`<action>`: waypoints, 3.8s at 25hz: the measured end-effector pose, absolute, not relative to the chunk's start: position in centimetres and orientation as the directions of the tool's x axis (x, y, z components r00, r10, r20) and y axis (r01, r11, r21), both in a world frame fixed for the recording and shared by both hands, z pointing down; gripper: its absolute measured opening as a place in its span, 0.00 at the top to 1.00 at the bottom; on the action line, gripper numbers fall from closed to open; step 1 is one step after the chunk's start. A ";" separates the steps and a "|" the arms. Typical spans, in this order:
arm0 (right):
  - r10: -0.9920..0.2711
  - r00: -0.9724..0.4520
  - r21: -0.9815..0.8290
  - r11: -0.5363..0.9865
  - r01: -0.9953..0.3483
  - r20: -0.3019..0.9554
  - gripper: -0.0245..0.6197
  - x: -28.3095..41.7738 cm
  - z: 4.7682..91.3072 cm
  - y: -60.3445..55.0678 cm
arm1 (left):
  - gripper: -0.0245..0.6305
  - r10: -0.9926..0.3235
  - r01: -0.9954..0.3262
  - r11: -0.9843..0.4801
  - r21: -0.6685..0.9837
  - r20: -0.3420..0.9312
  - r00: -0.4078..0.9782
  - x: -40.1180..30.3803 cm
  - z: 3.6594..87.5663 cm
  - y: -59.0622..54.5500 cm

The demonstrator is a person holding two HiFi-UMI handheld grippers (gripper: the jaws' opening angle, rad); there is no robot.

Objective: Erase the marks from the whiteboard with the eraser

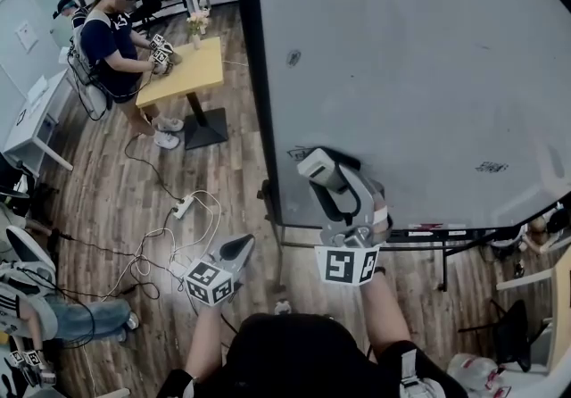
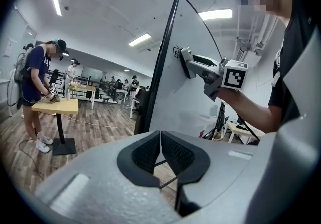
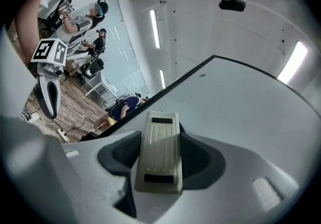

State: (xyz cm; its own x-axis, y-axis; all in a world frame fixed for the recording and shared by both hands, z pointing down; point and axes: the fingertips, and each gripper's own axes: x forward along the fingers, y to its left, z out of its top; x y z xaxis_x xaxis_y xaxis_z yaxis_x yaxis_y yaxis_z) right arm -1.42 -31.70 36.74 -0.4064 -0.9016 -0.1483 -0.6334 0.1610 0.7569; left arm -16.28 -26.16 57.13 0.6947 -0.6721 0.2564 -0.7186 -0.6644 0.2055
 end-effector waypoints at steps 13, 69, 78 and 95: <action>-0.885 -0.453 0.777 0.209 -0.594 -0.108 0.57 -3.7 38.9 -31.8 | 0.94 -0.669 -0.717 -0.666 0.207 0.260 0.696 -16.2 57.3 -26.1; -0.921 -0.327 0.738 0.069 -0.671 -0.212 0.58 4.3 32.1 -31.0 | 0.94 -0.693 -0.731 -0.647 0.217 0.234 0.683 -15.8 56.4 -25.4; -0.883 -0.430 0.739 0.162 -0.654 -0.187 0.58 -2.4 33.1 -31.7 | 0.94 -0.701 -0.740 -0.640 0.207 0.239 0.672 -17.1 56.5 -26.0; -0.848 -0.518 0.746 0.270 -0.609 -0.116 0.58 -8.0 35.8 -32.2 | 0.94 -0.700 -0.742 -0.632 0.223 0.247 0.670 -19.0 57.8 -26.6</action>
State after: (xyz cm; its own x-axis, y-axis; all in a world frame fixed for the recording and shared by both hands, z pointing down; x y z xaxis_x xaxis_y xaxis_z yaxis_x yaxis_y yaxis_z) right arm -7.95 -32.23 35.82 -0.5178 -0.8475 -0.1165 -0.6093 0.2698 0.7457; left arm -18.98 -26.61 57.79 0.6701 -0.6999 0.2473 -0.7423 -0.6321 0.2225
